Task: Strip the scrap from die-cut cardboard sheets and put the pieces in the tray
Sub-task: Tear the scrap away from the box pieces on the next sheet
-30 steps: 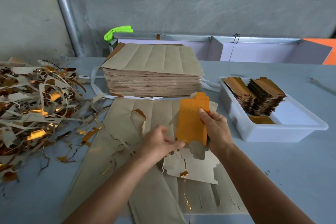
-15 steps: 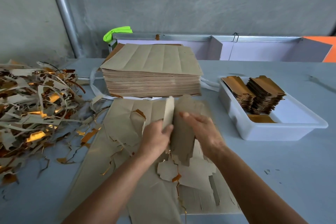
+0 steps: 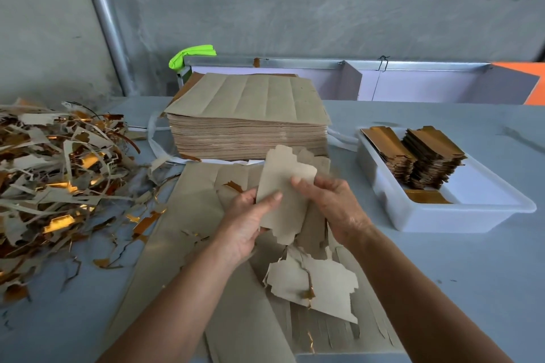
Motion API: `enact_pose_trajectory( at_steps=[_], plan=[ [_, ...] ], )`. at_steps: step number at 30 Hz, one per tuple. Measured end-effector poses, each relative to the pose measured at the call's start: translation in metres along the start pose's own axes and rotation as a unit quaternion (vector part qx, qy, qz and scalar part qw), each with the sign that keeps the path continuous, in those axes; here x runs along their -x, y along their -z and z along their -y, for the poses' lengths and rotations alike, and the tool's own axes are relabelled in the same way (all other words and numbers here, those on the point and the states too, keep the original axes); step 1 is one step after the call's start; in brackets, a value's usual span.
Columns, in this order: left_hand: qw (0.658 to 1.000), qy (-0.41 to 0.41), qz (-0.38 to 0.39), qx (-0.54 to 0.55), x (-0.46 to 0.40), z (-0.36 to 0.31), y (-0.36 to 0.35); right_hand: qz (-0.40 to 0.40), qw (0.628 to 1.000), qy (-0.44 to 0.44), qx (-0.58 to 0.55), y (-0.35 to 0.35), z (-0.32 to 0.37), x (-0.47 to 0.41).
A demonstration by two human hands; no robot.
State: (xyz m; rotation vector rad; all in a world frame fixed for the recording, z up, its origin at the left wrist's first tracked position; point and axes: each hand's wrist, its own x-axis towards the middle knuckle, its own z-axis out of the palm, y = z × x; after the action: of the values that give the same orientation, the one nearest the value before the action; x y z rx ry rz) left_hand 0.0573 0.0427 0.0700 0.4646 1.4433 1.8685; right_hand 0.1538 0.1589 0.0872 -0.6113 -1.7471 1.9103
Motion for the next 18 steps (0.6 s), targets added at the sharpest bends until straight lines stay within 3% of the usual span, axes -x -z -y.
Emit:
enact_pose_trajectory(
  at_steps=[5, 8, 10, 14, 18],
  plan=[
    [0.998, -0.013, -0.049, -0.038, -0.001, 0.011, -0.006, -0.003, 0.999, 0.009, -0.036, 0.001, -0.007, 0.003],
    [0.994, -0.043, -0.081, -0.064, 0.005, 0.016, -0.004, -0.043, 0.998, 0.007, -0.050, 0.005, -0.008, 0.004],
    [0.985, -0.031, -0.090, -0.147, 0.013, 0.021, 0.003, -0.083, 0.994, 0.001, -0.068, 0.011, -0.009, 0.002],
    [0.940, 0.049, 0.024, -0.336, 0.023, 0.033, 0.019, -0.103, 0.990, 0.002, -0.096, 0.015, -0.009, 0.000],
    [0.923, 0.057, 0.096, -0.367, 0.022, 0.034, 0.016, -0.106, 0.987, -0.001, -0.122, 0.006, -0.012, -0.001]
  ],
)
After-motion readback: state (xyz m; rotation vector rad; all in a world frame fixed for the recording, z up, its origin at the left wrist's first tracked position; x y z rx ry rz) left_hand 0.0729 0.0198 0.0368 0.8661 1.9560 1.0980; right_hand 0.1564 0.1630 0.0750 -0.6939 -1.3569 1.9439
